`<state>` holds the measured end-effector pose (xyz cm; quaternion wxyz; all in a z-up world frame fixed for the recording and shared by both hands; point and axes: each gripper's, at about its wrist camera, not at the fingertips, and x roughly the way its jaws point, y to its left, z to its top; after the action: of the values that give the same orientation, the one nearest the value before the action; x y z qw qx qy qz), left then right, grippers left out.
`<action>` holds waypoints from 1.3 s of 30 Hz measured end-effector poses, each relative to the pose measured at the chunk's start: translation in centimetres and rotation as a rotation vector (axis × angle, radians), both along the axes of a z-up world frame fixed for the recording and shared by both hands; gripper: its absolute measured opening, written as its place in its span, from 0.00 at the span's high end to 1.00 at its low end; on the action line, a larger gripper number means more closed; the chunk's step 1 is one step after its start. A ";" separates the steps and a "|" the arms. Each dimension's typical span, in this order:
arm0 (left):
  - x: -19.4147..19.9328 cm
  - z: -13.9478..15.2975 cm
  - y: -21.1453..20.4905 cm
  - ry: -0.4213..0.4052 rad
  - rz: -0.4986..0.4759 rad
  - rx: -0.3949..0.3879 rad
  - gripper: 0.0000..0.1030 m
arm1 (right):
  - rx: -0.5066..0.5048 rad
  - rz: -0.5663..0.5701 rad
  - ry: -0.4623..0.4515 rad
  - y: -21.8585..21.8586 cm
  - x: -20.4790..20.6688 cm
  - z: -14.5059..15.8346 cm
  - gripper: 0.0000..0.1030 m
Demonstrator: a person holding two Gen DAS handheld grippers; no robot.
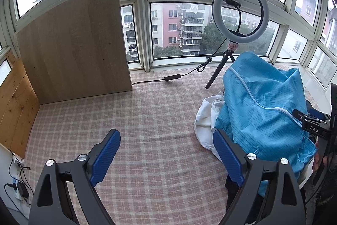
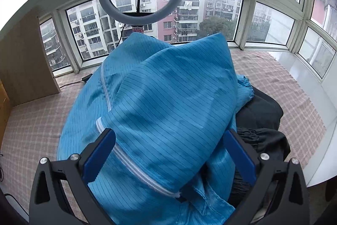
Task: Fold clothes
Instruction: 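Grasp the light-blue striped coat with the right gripper, then pull the blue coat onto the table with the right gripper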
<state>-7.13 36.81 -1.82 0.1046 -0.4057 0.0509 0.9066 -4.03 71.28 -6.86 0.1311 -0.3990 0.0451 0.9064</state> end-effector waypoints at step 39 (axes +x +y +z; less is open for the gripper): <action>-0.8 -0.3 -15.1 0.027 0.022 -0.026 0.13 | -0.336 -0.088 -0.051 1.1 -1.9 -3.0 0.95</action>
<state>-7.89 21.70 -2.09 0.0887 -0.3951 0.0596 0.9124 -5.91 72.37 -9.89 0.1034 -0.4356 0.2101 0.8691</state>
